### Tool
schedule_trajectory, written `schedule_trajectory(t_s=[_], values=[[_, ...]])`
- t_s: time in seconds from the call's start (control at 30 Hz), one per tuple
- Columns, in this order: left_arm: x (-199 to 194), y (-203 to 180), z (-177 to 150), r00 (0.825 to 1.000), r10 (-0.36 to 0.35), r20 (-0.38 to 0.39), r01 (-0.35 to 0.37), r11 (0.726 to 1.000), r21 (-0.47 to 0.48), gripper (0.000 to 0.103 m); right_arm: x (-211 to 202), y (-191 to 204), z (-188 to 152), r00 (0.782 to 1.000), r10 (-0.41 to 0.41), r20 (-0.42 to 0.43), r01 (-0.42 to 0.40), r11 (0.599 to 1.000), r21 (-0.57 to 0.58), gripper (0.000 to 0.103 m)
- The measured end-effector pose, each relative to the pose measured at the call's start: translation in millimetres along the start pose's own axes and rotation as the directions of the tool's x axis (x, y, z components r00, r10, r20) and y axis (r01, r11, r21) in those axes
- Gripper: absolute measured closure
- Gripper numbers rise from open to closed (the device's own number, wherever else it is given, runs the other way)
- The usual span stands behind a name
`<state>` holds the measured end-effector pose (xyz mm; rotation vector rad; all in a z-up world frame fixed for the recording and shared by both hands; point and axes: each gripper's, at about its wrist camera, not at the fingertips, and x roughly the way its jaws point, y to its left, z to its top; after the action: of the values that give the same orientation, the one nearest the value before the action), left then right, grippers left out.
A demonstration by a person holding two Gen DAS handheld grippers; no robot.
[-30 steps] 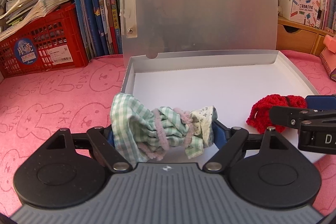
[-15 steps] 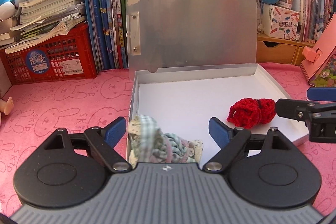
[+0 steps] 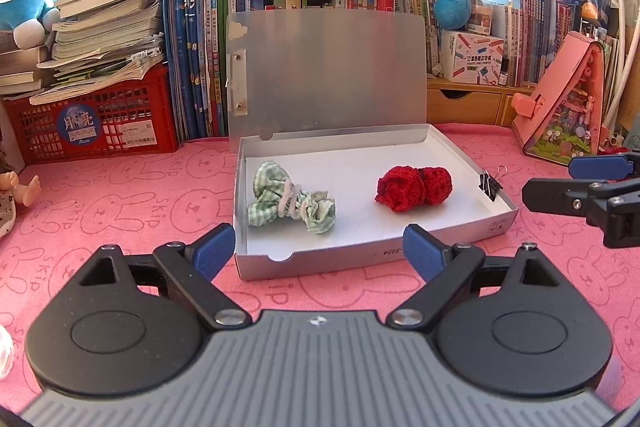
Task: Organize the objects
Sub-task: 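Move both tools back toward the white pompom and lilac plush heart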
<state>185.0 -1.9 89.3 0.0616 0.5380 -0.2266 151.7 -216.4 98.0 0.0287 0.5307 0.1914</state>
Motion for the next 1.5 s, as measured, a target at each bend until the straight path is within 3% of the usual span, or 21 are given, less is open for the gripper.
schedule_trajectory(t_s=[0.13,0.3,0.8,0.97,1.2,1.33,1.5], values=[[-22.9,0.6,-21.5,1.000,-0.016,0.012,0.016,1.000,-0.011,0.009,-21.6,-2.3,-17.3,1.000,0.001,0.021,-0.001,1.000,0.001,0.007],[-47.4,2.5,-50.3,0.999,0.015,0.031,-0.014,1.000,-0.008,0.008,-42.6,-1.8,-44.0,0.999,-0.018,0.035,0.019,1.000,-0.016,0.005],[-91.9,-4.9,-118.1,0.997,0.042,0.067,-0.045,0.998,0.048,0.008,-65.9,-1.1,-110.0,0.997,-0.071,-0.009,0.071,0.997,-0.039,0.003],[-97.5,-5.5,-131.3,0.997,0.053,0.064,-0.057,0.997,0.059,0.008,-71.2,0.1,-122.0,0.997,-0.075,-0.015,0.074,0.996,-0.059,0.003],[-102.4,4.1,-139.6,0.997,0.050,0.059,-0.049,0.999,-0.017,0.008,-74.8,0.8,-132.1,0.998,-0.066,-0.023,0.065,0.996,-0.066,0.002],[-109.3,7.7,-143.9,0.997,0.012,0.071,-0.009,0.999,-0.039,0.008,-75.0,3.1,-136.4,0.998,-0.056,-0.028,0.054,0.996,-0.078,0.001],[-110.0,11.3,-151.4,0.998,0.031,0.057,-0.028,0.999,-0.046,0.008,-70.1,6.3,-142.3,0.997,-0.061,-0.045,0.057,0.995,-0.084,0.001]])
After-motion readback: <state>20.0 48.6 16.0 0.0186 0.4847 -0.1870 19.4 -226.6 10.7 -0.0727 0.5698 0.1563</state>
